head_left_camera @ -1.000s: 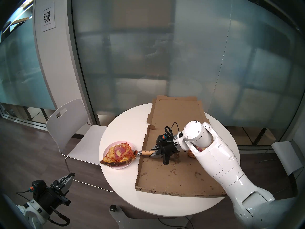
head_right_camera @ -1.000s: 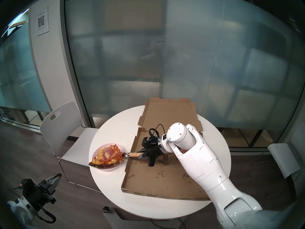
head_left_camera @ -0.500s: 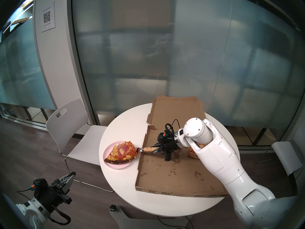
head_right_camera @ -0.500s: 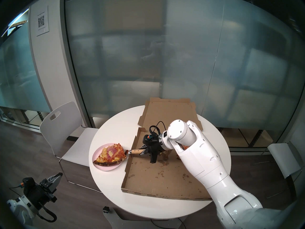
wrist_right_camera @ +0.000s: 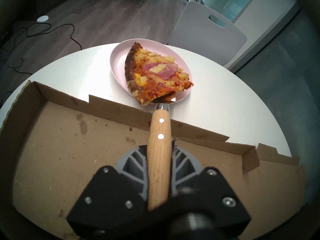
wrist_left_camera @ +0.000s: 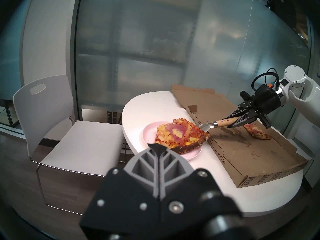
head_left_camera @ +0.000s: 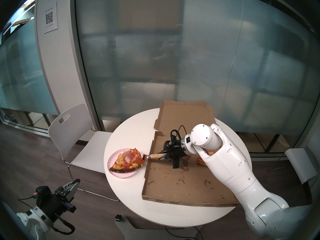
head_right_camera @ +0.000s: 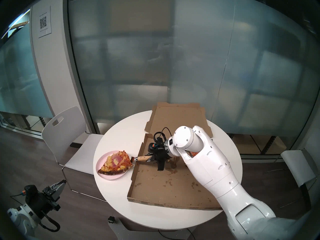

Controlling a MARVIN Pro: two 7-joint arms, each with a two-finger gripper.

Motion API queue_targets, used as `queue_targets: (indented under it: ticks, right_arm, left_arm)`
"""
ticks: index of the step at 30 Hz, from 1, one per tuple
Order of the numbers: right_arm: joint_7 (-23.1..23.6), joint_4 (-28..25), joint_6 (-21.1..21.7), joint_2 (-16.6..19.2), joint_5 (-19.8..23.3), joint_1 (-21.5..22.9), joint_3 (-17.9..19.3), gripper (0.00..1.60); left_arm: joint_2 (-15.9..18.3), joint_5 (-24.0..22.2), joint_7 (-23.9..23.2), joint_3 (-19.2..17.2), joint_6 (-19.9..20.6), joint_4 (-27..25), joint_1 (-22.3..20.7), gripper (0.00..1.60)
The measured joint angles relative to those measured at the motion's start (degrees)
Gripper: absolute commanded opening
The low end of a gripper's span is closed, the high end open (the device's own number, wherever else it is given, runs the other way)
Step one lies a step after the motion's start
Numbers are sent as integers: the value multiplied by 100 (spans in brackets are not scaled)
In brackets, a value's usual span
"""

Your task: Put pizza slice onto the plate

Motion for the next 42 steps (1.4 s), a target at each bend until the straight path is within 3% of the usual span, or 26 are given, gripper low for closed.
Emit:
queue_targets:
  ticks: [11,29,42]
  right_arm:
    - [-35,-215,-111,3,-298,72,-88,0]
    - [-10,-674,-184,60,-394,45,24,0]
    - [247,-1013,-278,348,-725,-2,-202,0]
  left_arm:
    - [6,0,-24,-21,10,16,-18,0]
    - [-21,-2,-113,-37,4,16,14,0]
    - [-97,11,-166,-50,-4,10,38,0]
